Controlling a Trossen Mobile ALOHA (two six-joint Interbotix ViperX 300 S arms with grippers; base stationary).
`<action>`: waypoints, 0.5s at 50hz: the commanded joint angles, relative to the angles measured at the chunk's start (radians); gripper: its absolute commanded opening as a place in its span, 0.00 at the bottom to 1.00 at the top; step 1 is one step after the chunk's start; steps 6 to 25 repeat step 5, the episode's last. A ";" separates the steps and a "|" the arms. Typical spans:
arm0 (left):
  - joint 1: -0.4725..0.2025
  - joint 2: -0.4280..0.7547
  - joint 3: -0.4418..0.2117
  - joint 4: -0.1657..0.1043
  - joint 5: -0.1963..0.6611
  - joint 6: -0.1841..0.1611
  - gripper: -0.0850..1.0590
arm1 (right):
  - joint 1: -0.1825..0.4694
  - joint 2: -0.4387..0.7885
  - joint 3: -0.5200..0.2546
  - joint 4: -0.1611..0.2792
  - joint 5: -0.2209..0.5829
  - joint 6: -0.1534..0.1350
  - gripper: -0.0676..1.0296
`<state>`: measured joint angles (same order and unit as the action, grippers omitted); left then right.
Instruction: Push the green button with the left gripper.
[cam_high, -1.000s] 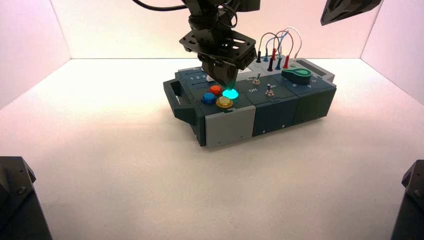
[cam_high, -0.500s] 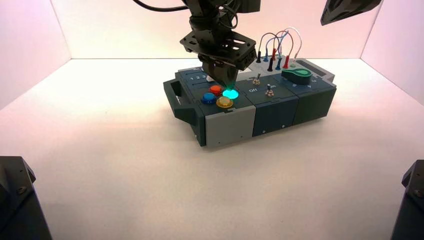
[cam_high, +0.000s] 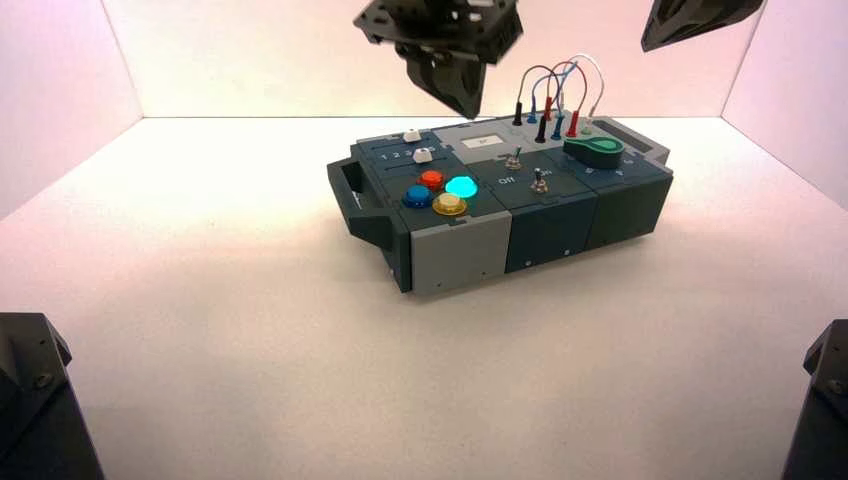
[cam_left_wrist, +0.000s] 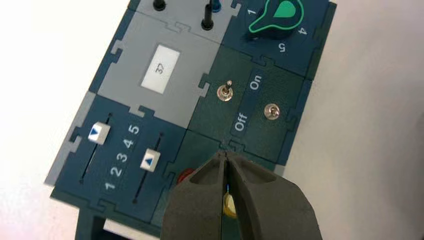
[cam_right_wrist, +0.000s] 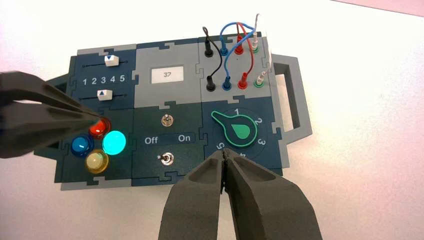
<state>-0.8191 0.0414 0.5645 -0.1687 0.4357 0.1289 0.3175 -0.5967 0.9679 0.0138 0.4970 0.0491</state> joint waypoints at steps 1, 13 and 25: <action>0.006 -0.049 0.009 -0.003 0.000 -0.005 0.05 | 0.003 0.002 -0.034 0.008 -0.005 0.002 0.04; 0.006 -0.054 0.026 -0.003 0.000 -0.006 0.05 | 0.003 0.005 -0.038 0.008 -0.003 0.002 0.04; 0.006 -0.054 0.026 -0.003 0.000 -0.006 0.05 | 0.003 0.005 -0.038 0.008 -0.003 0.002 0.04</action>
